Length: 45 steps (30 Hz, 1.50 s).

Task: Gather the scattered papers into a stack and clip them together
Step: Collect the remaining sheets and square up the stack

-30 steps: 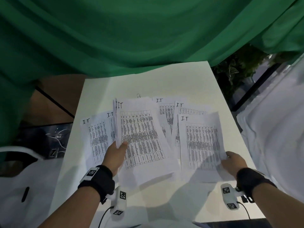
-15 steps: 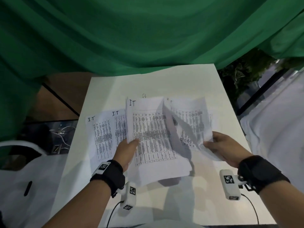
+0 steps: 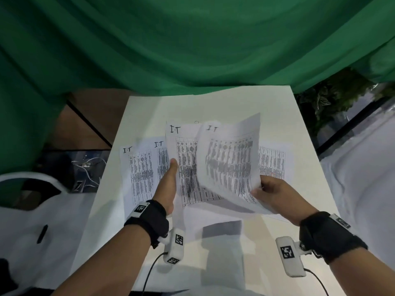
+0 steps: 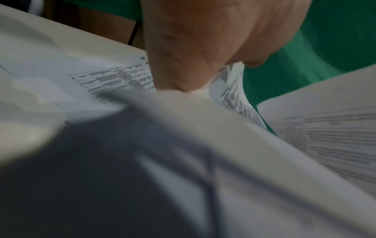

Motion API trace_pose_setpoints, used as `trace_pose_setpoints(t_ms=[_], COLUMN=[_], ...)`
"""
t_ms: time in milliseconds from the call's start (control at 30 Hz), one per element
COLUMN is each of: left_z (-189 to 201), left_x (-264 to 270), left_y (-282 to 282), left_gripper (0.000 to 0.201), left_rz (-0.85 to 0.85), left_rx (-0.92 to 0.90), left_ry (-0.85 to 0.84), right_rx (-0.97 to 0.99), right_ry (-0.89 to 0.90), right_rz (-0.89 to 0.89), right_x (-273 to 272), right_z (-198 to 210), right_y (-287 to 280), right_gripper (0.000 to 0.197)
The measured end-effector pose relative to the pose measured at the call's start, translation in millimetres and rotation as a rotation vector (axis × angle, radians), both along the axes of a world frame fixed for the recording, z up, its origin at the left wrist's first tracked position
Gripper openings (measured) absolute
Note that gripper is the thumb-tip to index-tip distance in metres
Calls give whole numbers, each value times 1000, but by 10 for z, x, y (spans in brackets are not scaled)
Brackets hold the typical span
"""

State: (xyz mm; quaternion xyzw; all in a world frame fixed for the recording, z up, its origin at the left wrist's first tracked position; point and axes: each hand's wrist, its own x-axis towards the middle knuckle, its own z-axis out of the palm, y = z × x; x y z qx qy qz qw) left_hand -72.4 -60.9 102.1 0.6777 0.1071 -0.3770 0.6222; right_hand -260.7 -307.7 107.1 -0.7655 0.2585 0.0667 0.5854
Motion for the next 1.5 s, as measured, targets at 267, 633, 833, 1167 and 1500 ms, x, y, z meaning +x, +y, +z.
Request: trace_pose_setpoints(t_ms=[267,633,833,1167,1500], left_z=[-101,262,462,17,-52], left_x=[-10,-142,-136,-89,-54], left_y=[-50,-168,-256,-145,-211], left_gripper=[54,20,12,43,28], left_rz=[-99,-241,-159,-223,-67], left_rx=[-42,-48,-40,105,5], left_ry=[-200,-453,-537,-501,-539], right_rx=[-17,441,92,11,13], right_ry=[109,-77,-389,-273,-304], right_rz=[98,-249,-413,-342,-388], right_x=[63,498,567,393,439], right_z=[-14,152,448,-1,52], right_y=[45,-180,146,341,413], right_gripper=[34,54,23,39,25])
